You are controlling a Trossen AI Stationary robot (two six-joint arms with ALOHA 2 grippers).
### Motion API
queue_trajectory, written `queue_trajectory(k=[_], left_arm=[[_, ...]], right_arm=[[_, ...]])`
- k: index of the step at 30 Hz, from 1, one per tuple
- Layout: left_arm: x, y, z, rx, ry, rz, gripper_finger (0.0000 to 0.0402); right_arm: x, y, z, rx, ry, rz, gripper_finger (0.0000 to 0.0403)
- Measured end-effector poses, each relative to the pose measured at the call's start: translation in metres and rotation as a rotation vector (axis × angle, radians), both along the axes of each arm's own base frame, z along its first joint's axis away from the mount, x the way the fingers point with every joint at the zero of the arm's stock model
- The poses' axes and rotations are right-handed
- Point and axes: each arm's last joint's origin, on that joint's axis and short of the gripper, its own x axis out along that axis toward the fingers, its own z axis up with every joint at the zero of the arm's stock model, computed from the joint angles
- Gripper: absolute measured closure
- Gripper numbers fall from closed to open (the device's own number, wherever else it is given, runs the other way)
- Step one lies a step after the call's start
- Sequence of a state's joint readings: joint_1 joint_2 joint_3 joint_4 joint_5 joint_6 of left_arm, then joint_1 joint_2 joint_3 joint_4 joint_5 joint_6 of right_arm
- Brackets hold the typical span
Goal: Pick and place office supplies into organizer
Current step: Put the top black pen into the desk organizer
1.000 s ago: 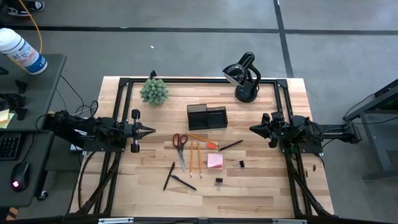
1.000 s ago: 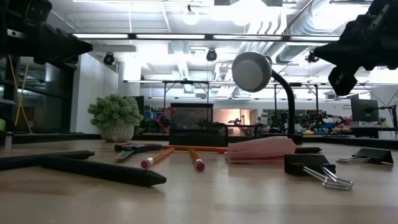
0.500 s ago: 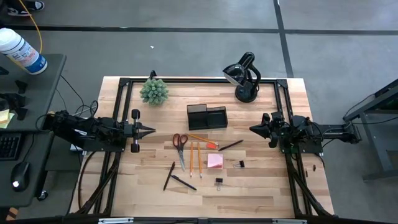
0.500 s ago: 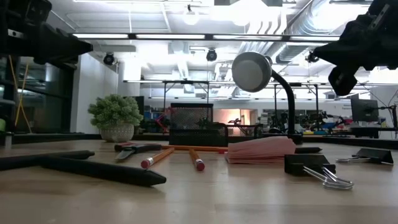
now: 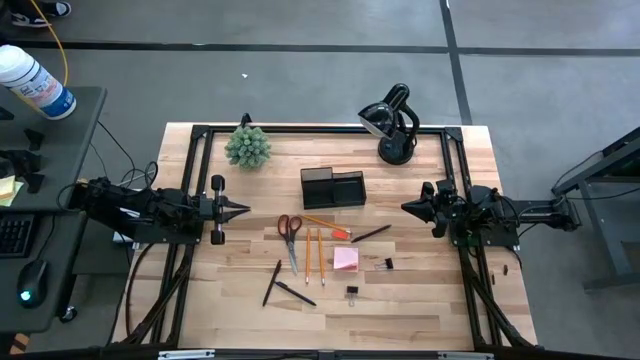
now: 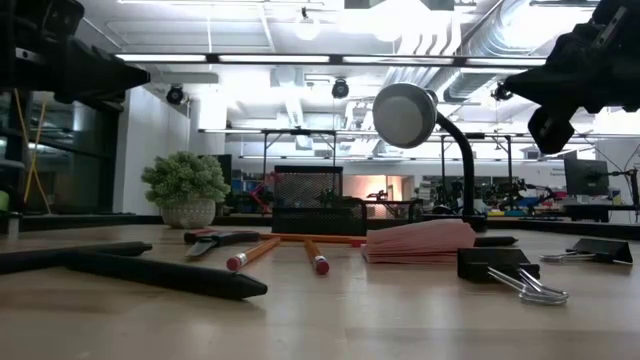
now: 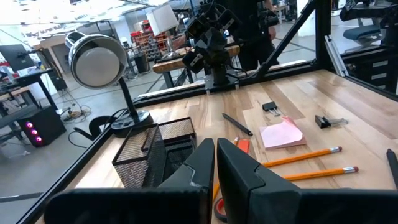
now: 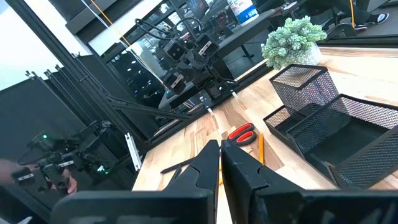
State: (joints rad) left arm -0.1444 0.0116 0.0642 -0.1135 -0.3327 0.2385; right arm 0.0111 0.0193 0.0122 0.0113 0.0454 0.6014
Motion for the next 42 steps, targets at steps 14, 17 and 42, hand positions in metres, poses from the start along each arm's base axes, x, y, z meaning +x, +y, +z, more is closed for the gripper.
queue_trajectory(k=[14, 17, 42], left_arm=[[-0.001, 0.003, 0.009, -0.158, -0.13, 0.099, 0.0392], [-0.002, 0.005, 0.019, -0.245, -0.263, 0.181, 0.0392], [0.034, -0.007, 0.125, -0.011, -0.218, -0.078, 0.0392]], right_arm=[[-0.001, -0.001, 0.014, 0.013, -0.155, -0.033, 0.0391], [-0.002, -0.003, 0.019, 0.103, -0.206, -0.041, 0.0391], [0.07, -0.003, 0.164, 0.004, 0.364, 0.07, 0.0391]])
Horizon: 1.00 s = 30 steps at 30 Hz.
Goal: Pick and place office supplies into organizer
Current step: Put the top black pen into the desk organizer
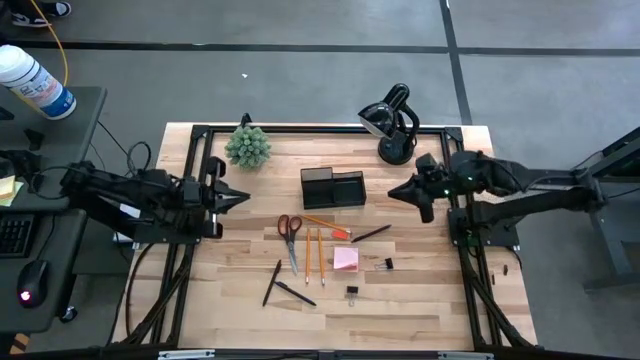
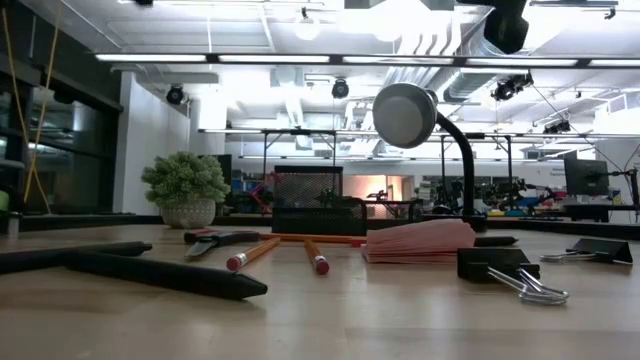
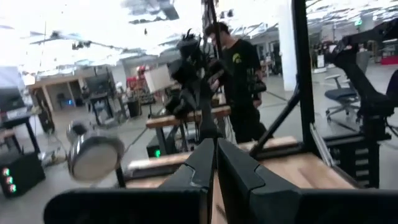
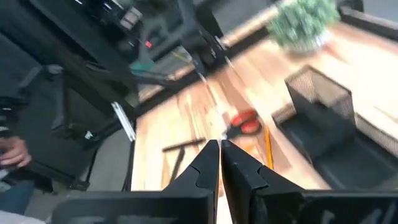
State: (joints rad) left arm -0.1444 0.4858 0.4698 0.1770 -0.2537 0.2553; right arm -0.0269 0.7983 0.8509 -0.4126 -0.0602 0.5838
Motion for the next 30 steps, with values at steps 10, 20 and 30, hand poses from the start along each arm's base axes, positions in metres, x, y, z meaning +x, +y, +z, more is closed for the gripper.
queue_trajectory(k=[10, 20, 30], left_arm=[[0.019, -0.002, 0.017, 0.009, 0.104, 0.011, 0.0392], [0.023, -0.007, -0.032, -0.261, 0.573, -0.076, 0.0392], [0.046, -0.011, -0.012, -0.363, 0.66, -0.051, 0.0392]], right_arm=[[0.037, -0.001, -0.009, 0.093, 0.279, -0.021, 0.0391], [0.048, 0.007, -0.05, -0.02, 0.621, 0.151, 0.0391], [0.04, 0.003, -0.067, -0.208, 0.807, 0.428, 0.0391]])
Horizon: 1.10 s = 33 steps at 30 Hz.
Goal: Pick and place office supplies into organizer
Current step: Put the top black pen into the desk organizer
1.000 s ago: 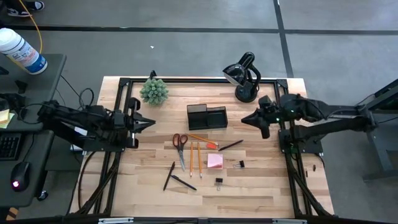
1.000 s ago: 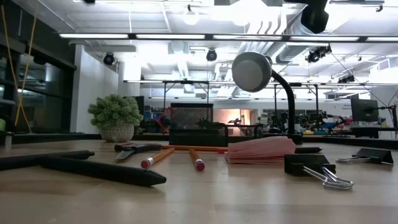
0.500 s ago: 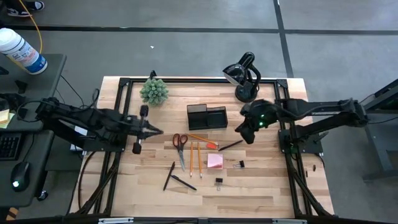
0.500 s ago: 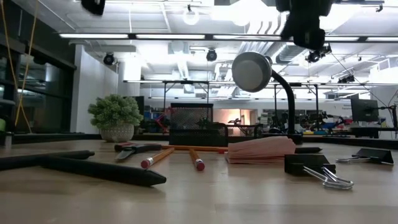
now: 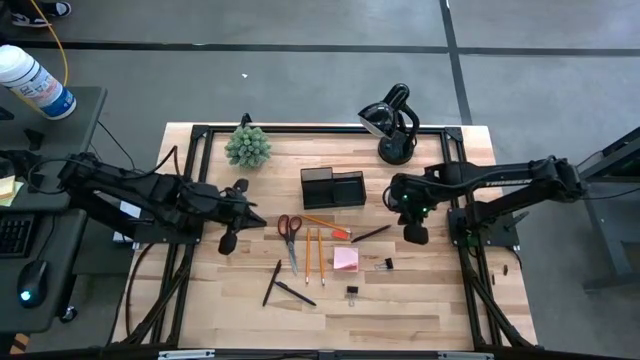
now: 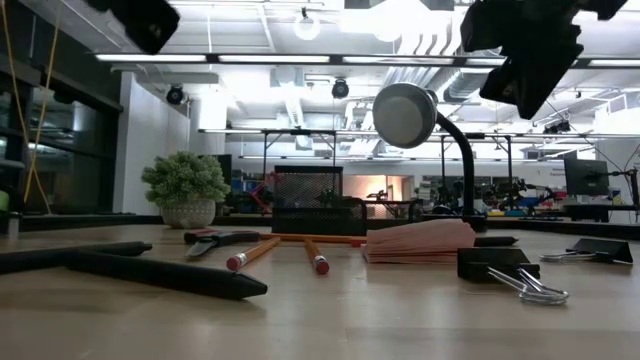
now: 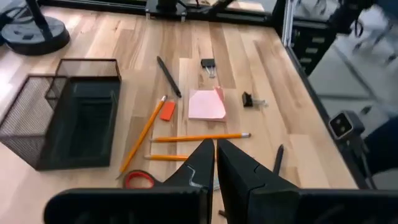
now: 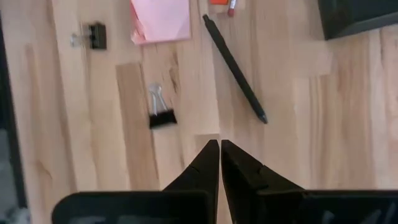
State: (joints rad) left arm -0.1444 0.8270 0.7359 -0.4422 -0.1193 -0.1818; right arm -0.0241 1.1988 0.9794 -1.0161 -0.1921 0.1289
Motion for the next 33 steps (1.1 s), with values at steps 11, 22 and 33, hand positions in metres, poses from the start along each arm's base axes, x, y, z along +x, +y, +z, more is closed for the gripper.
queue_trajectory(k=[11, 22, 33], left_arm=[[0.052, -0.006, 0.06, 0.429, 0.165, -0.218, 0.0392], [0.087, -0.007, 0.036, 0.643, 0.372, -0.269, 0.0392], [0.096, -0.011, 0.006, 0.487, 0.556, -0.258, 0.0392]], right_arm=[[-0.001, -0.007, 0.001, -0.016, -0.043, 0.18, 0.0391], [0.004, -0.01, -0.017, -0.141, -0.104, 0.264, 0.0385], [0.031, -0.01, -0.025, -0.165, -0.284, 0.279, 0.031]])
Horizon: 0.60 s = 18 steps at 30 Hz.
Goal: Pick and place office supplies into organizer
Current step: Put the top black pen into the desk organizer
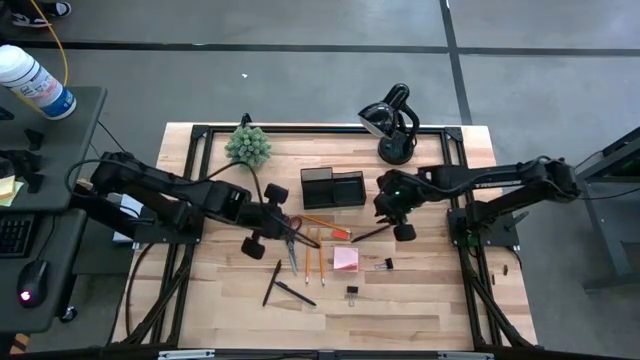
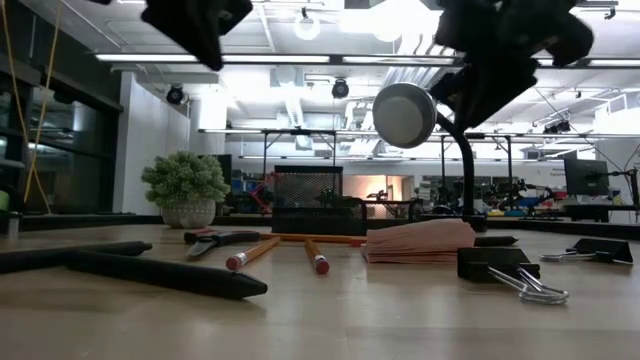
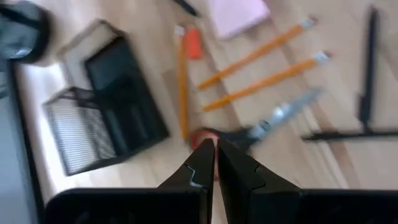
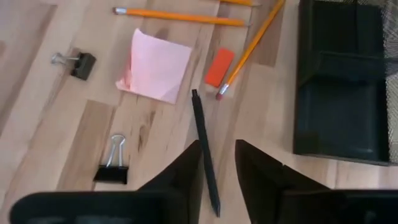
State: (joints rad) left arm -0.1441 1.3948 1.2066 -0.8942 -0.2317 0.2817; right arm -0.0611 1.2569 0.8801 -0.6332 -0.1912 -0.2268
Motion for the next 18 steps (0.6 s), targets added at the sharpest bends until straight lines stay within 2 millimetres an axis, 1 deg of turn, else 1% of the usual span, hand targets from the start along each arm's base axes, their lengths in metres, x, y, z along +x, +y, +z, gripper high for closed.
queue_trajectory(k=[3, 8, 13, 18], left_arm=[[-0.003, -0.001, -0.007, -0.019, 0.027, -0.002, 0.0392], [-0.011, 0.001, -0.019, -0.034, 0.079, 0.041, 0.0392], [-0.016, 0.001, -0.031, -0.068, 0.12, 0.067, 0.0392], [-0.02, 0.0, -0.041, -0.104, 0.159, 0.061, 0.0392]], right_arm=[[0.014, 0.006, -0.009, 0.0, 0.048, 0.027, 0.0301], [0.035, 0.019, -0.029, -0.018, 0.134, 0.078, 0.0303], [0.048, 0.029, -0.043, -0.045, 0.169, 0.145, 0.0308], [0.06, 0.035, -0.051, -0.056, 0.191, 0.179, 0.0306]])
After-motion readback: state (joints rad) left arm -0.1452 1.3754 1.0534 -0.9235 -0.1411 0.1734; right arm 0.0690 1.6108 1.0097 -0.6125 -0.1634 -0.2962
